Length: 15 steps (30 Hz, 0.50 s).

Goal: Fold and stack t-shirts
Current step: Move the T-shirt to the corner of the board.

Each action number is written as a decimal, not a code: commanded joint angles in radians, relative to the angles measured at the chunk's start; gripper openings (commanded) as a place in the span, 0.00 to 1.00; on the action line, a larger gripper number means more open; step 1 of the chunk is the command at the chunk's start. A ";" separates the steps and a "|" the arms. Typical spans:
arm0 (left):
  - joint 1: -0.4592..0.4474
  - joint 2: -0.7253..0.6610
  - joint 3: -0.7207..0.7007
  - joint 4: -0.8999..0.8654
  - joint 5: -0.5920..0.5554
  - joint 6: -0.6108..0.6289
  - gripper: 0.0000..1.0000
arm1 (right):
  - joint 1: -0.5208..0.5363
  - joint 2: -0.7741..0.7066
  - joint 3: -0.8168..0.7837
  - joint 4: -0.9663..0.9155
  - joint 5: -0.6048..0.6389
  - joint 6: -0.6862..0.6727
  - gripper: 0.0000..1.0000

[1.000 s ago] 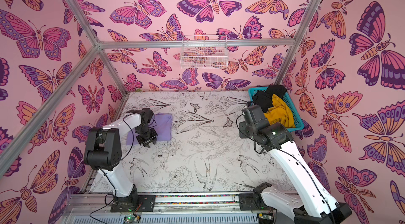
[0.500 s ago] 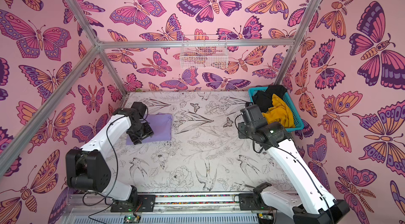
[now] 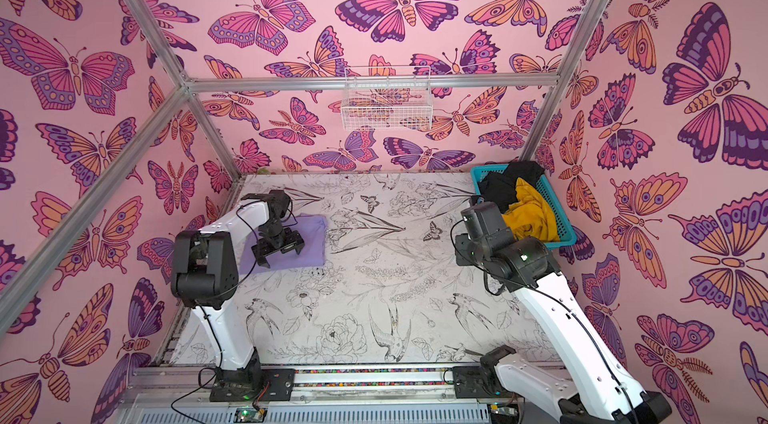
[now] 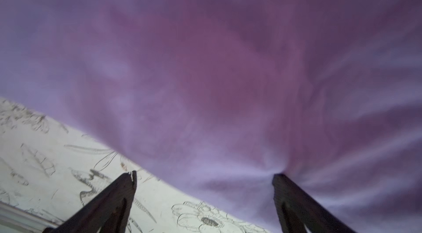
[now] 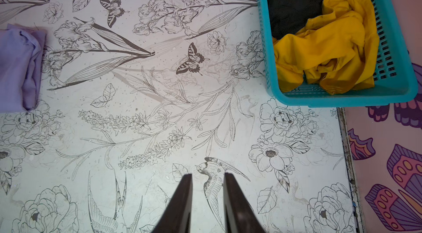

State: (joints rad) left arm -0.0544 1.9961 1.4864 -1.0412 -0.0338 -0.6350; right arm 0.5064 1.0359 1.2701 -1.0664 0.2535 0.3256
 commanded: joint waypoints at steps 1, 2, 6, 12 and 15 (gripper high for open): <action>0.045 0.116 0.103 -0.015 0.091 0.070 1.00 | -0.002 -0.014 -0.005 -0.021 0.011 0.015 0.29; 0.056 0.159 0.153 -0.039 0.116 0.086 1.00 | -0.002 -0.019 -0.005 -0.026 0.017 0.015 0.29; 0.093 0.308 0.352 -0.142 0.193 0.138 1.00 | -0.002 -0.046 -0.003 -0.043 0.045 0.015 0.29; 0.115 0.450 0.657 -0.237 0.223 0.187 1.00 | -0.002 -0.061 0.006 -0.067 0.054 0.019 0.29; 0.127 0.569 0.882 -0.319 0.234 0.190 1.00 | -0.002 -0.066 0.017 -0.085 0.061 0.026 0.29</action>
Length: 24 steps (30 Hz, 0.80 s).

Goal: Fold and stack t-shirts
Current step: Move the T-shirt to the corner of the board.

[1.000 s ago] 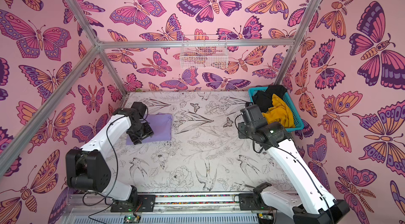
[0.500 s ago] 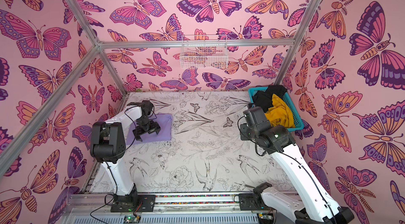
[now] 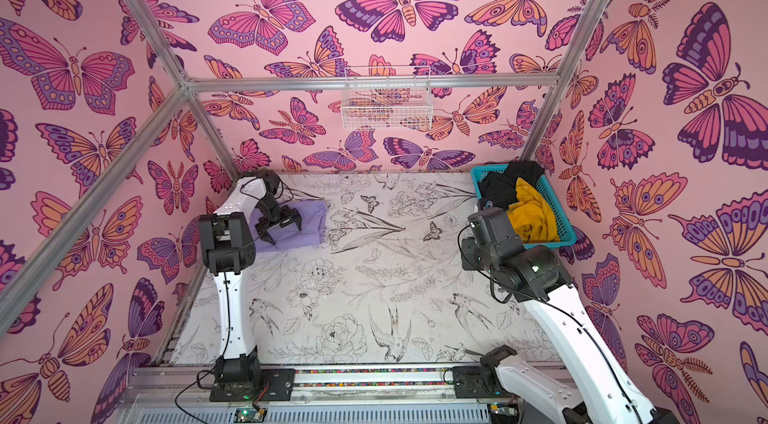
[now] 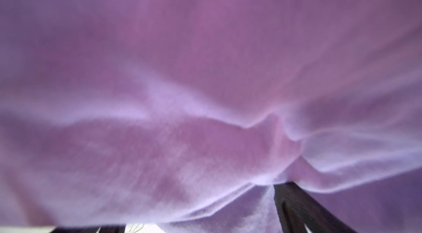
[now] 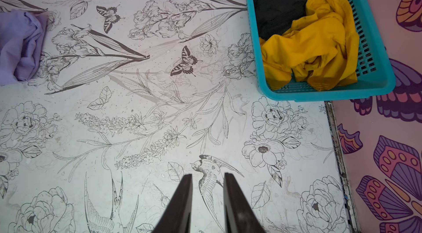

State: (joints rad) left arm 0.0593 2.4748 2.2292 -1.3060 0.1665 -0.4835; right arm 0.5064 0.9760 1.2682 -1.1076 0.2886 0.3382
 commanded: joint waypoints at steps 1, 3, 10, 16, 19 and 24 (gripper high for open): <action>0.017 0.130 0.213 -0.081 0.027 0.036 1.00 | -0.002 -0.010 0.020 -0.048 0.030 0.017 0.29; 0.022 0.202 0.347 -0.108 0.010 0.040 1.00 | -0.002 -0.025 0.018 -0.062 0.030 0.022 0.29; 0.028 0.232 0.427 -0.080 -0.042 0.038 1.00 | -0.002 -0.055 0.004 -0.092 0.027 0.040 0.29; -0.042 -0.017 0.236 -0.044 -0.137 0.101 1.00 | -0.002 -0.047 -0.039 -0.040 -0.001 0.047 0.29; -0.128 -0.272 0.013 0.043 -0.282 0.117 1.00 | -0.002 -0.051 -0.083 0.026 0.001 0.041 0.31; -0.246 -0.843 -0.481 0.306 -0.359 0.047 1.00 | -0.002 -0.068 -0.166 0.181 0.067 0.016 0.58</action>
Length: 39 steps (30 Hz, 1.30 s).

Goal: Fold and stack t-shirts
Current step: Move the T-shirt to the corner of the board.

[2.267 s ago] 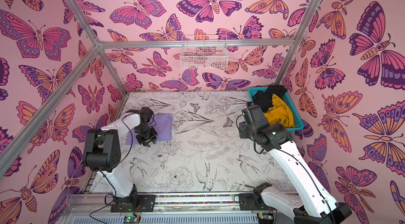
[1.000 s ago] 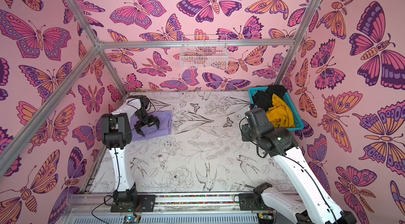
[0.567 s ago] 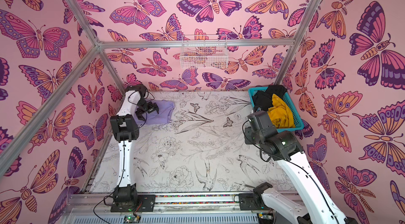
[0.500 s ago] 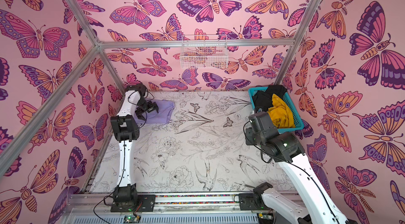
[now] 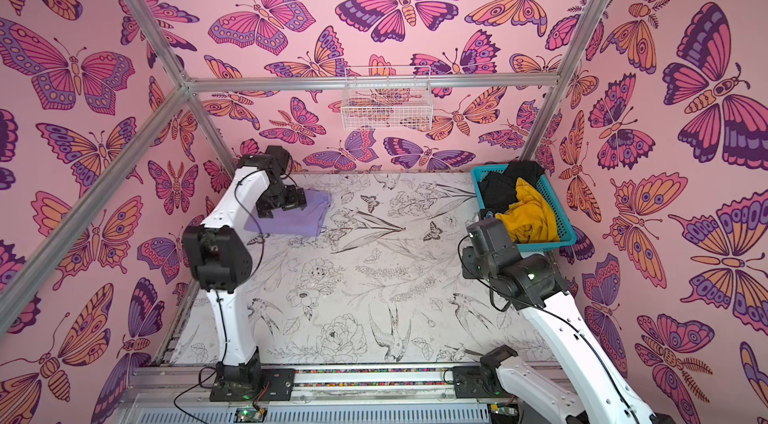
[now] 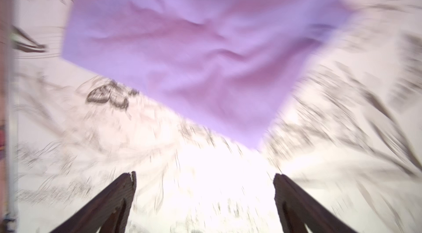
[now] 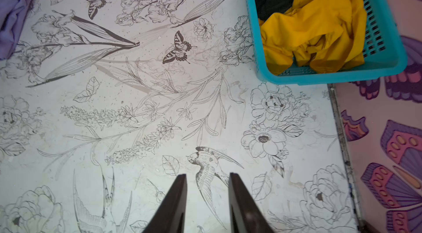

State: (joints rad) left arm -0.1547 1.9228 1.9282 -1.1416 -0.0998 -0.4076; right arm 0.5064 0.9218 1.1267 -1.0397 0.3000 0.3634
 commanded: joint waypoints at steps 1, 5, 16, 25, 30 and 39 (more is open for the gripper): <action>-0.038 -0.407 -0.295 0.208 -0.072 -0.051 1.00 | -0.002 -0.020 -0.041 0.150 0.080 -0.017 0.65; -0.040 -0.802 -0.716 0.522 0.025 -0.084 1.00 | -0.002 -0.074 -0.153 0.353 0.145 -0.083 0.99; -0.032 -0.895 -1.016 0.504 -0.227 0.032 1.00 | -0.003 -0.201 -0.463 0.848 0.256 -0.402 0.99; 0.077 -0.986 -1.320 1.027 -0.165 0.224 1.00 | -0.075 -0.190 -0.622 1.112 0.375 -0.406 0.99; 0.116 -1.051 -1.588 1.513 0.117 0.487 1.00 | -0.163 -0.191 -0.704 1.234 0.257 -0.382 0.99; 0.161 -0.601 -1.699 2.057 0.205 0.457 0.99 | -0.238 -0.222 -0.810 1.393 0.207 -0.362 0.99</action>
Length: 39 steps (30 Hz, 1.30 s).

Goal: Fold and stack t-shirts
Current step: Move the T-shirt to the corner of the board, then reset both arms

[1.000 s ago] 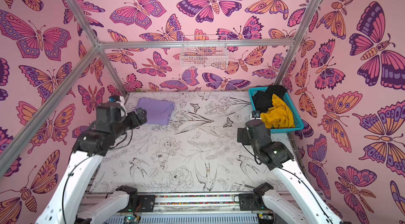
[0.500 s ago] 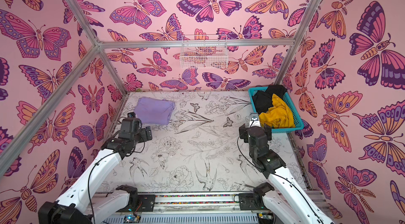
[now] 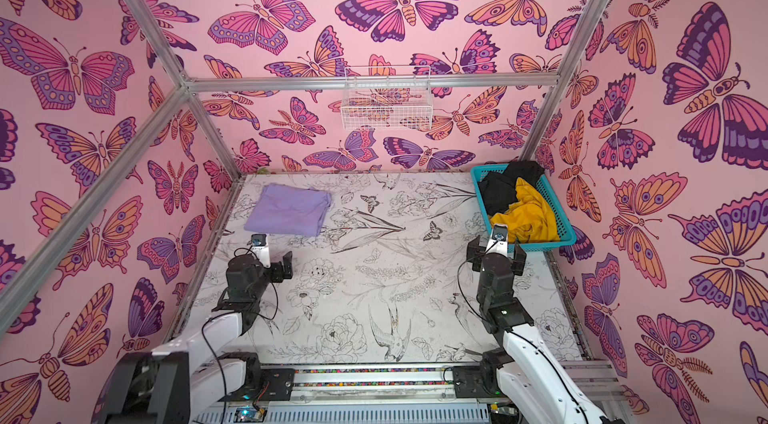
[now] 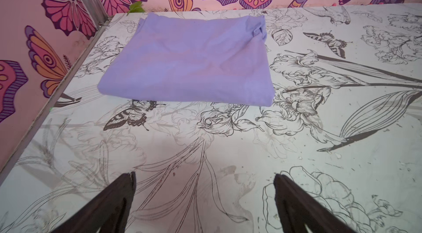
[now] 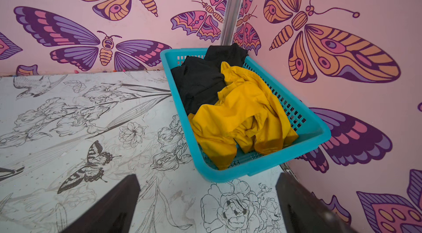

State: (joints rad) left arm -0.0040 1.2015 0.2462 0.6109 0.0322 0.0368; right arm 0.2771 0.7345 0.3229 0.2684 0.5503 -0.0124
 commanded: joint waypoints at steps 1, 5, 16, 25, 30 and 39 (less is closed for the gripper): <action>0.012 0.173 -0.012 0.342 0.085 0.012 1.00 | -0.010 -0.050 -0.010 0.075 -0.051 0.012 0.99; 0.012 0.365 -0.012 0.547 0.129 0.038 0.99 | -0.013 -0.115 -0.057 0.090 -0.073 0.027 0.99; 0.015 0.322 -0.013 0.477 0.102 0.022 0.99 | -0.023 0.146 -0.189 0.459 -0.082 -0.040 0.99; 0.015 0.325 -0.005 0.470 0.120 0.029 0.99 | -0.183 0.387 -0.178 0.614 -0.362 -0.006 0.99; 0.015 0.326 0.002 0.454 0.111 0.026 0.99 | -0.376 0.475 -0.117 0.619 -0.685 0.062 0.99; 0.015 0.324 0.012 0.439 0.102 0.025 0.99 | -0.391 0.803 -0.053 0.858 -0.865 0.064 0.99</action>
State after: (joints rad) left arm 0.0063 1.5253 0.2539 1.0466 0.1352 0.0639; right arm -0.1188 1.4464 0.2588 0.9886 -0.2222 0.0368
